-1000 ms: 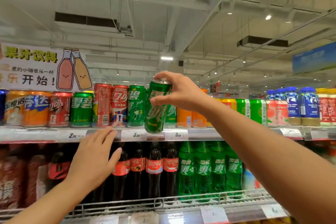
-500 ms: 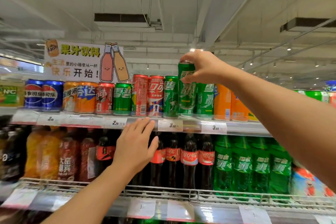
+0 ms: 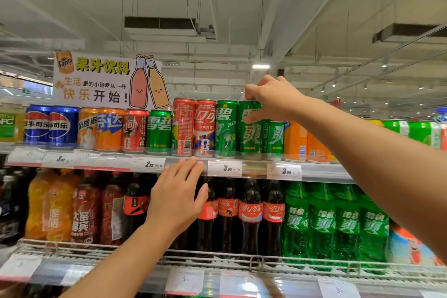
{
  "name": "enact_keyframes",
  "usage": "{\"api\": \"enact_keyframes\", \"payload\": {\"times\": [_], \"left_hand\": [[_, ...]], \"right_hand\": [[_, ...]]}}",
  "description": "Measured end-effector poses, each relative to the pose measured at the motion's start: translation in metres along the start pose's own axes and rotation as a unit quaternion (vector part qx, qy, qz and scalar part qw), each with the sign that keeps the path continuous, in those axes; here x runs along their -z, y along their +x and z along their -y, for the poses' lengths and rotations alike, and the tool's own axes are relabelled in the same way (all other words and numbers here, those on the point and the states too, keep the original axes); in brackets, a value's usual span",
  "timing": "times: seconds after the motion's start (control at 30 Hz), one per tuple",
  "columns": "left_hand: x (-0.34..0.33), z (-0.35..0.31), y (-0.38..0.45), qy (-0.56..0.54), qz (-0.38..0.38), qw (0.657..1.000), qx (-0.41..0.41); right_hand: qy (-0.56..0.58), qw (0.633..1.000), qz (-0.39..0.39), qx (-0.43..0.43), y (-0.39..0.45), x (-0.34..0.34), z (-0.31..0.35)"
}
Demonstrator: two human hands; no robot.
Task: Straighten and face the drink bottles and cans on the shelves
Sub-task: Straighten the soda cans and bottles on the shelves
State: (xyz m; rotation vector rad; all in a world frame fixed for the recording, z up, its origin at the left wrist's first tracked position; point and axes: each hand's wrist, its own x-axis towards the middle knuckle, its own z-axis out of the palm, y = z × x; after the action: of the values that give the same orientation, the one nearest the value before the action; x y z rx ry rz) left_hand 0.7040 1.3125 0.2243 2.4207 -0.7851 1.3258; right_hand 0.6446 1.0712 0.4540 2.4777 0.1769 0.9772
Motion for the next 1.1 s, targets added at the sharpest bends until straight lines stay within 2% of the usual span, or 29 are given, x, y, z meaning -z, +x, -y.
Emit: {"api": "enact_keyframes", "payload": {"times": [0.2, 0.33, 0.43, 0.53, 0.6, 0.8, 0.93, 1.1], "left_hand": [[-0.004, 0.000, 0.000, -0.001, -0.022, 1.000, 0.000], [-0.005, 0.000, -0.001, -0.001, -0.030, 1.000, 0.002], [-0.006, -0.001, -0.001, -0.001, -0.035, 0.999, 0.002], [-0.007, -0.001, 0.000, 0.000, -0.035, 0.999, 0.003], [-0.008, -0.001, 0.001, 0.000, -0.038, 0.999, 0.003], [-0.007, -0.003, 0.000, 0.002, -0.039, 0.999, 0.008], [-0.006, -0.003, 0.000, 0.004, -0.033, 0.999, 0.010], [-0.005, -0.004, 0.000, 0.005, -0.030, 0.999, 0.014]], "right_hand": [[0.060, 0.995, 0.079, -0.031, 0.001, 0.000, -0.010], [0.129, 0.988, 0.072, -0.041, -0.006, -0.002, -0.018], [0.183, 0.978, 0.044, -0.086, -0.011, -0.002, -0.033], [0.141, 0.982, 0.078, -0.102, -0.014, -0.004, -0.043], [0.119, 0.986, 0.070, -0.092, -0.015, -0.006, -0.046], [0.151, 0.979, 0.086, -0.104, -0.006, -0.011, -0.052], [0.166, 0.977, 0.078, -0.106, -0.002, -0.008, -0.052], [0.127, 0.982, 0.053, -0.130, 0.000, -0.004, -0.042]]}}
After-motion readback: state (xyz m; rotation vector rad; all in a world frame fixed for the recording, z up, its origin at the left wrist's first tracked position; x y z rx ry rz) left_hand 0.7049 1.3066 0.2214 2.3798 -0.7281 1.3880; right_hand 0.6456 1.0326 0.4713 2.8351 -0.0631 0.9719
